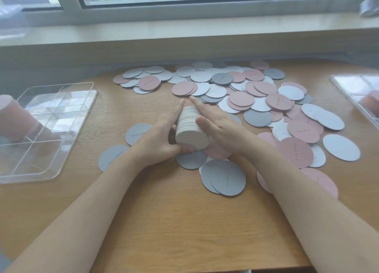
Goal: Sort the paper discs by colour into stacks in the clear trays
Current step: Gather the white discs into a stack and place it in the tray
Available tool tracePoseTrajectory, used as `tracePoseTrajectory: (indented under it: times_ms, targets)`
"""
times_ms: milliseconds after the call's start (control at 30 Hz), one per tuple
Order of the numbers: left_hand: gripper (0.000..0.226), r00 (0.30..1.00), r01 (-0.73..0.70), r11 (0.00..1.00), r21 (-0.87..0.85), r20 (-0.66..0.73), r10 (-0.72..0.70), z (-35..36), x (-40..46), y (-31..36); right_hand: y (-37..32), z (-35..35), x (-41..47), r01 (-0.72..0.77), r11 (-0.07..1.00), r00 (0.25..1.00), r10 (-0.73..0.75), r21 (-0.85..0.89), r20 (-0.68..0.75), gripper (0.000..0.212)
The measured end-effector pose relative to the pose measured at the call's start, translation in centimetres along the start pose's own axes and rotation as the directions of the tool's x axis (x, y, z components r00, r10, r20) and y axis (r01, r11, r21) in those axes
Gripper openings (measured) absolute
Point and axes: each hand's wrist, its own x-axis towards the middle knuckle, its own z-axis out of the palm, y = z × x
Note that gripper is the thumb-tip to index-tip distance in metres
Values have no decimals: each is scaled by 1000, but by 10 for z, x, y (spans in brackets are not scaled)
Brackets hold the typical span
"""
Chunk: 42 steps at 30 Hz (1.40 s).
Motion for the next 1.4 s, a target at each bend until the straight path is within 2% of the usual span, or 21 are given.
tracePoseTrajectory:
  times_ms: [100, 233, 433, 533, 600, 633, 700, 733, 767, 833, 867, 933, 1067, 1167, 1300, 1400]
  targets:
    - [113, 1000, 5, 1000, 6, -4, -5, 1, -1, 1, 1, -5, -3, 12, 1000, 997, -10, 28, -74, 107]
    - [117, 1000, 6, 998, 68, 16, -7, 1, 0, 3, -3, -1, -2, 13, 1000, 999, -13, 2, 34, 98]
    - [112, 998, 13, 987, 161, 51, -22, 4, 0, 8, -1, 10, 1, 26, 998, 999, -27, -55, -17, 72]
    - [106, 999, 27, 992, 125, 18, -30, 5, 3, 10, 0, 10, -1, 26, 1000, 1000, -26, -10, -18, 79]
    - [102, 1000, 29, 995, 100, -1, -29, 5, 3, 11, 3, 3, -2, 41, 999, 995, -39, 28, -91, 80]
    - [101, 1000, 32, 995, 93, -4, -31, 4, 3, 11, 5, -4, -2, 57, 998, 982, -57, -4, -179, 76]
    - [100, 999, 38, 995, 90, -8, -37, 3, 2, 11, 6, -24, -6, 17, 989, 935, -66, -144, -347, 50]
    - [99, 999, 36, 995, 90, -9, -36, 3, 2, 11, 6, -37, -10, -63, 975, 930, -20, -213, -367, 36]
    - [99, 999, 33, 995, 89, -11, -32, 3, 1, 10, 3, -50, -15, -163, 949, 943, 71, -268, -324, 32]
    - [100, 1000, 25, 996, 85, -10, -24, 4, 2, 10, -9, -66, -30, -368, 852, 930, 330, -372, -164, 40]
    - [100, 1000, 24, 996, 82, -7, -23, 4, 2, 9, -18, -68, -39, -426, 804, 900, 423, -416, -103, 45]
    - [100, 1000, 18, 997, 79, -5, -18, 4, 3, 8, -37, -62, -58, -448, 737, 865, 501, -506, -36, 54]
    - [103, 1000, 7, 996, 93, -14, -6, 4, 3, 9, -67, -23, -90, -324, 650, 894, 449, -688, 3, 74]
    - [101, 1000, 9, 996, 84, -21, -7, 5, 3, 9, -73, 8, -96, -345, 612, 898, 435, -712, -61, 92]
    - [101, 1000, 16, 998, 64, -17, -15, 4, 3, 9, -66, 23, -93, -379, 660, 909, 397, -649, -127, 77]
    - [102, 1000, 12, 998, 54, -16, -11, 4, 3, 9, -57, 8, -99, -333, 752, 923, 383, -569, -34, 55]
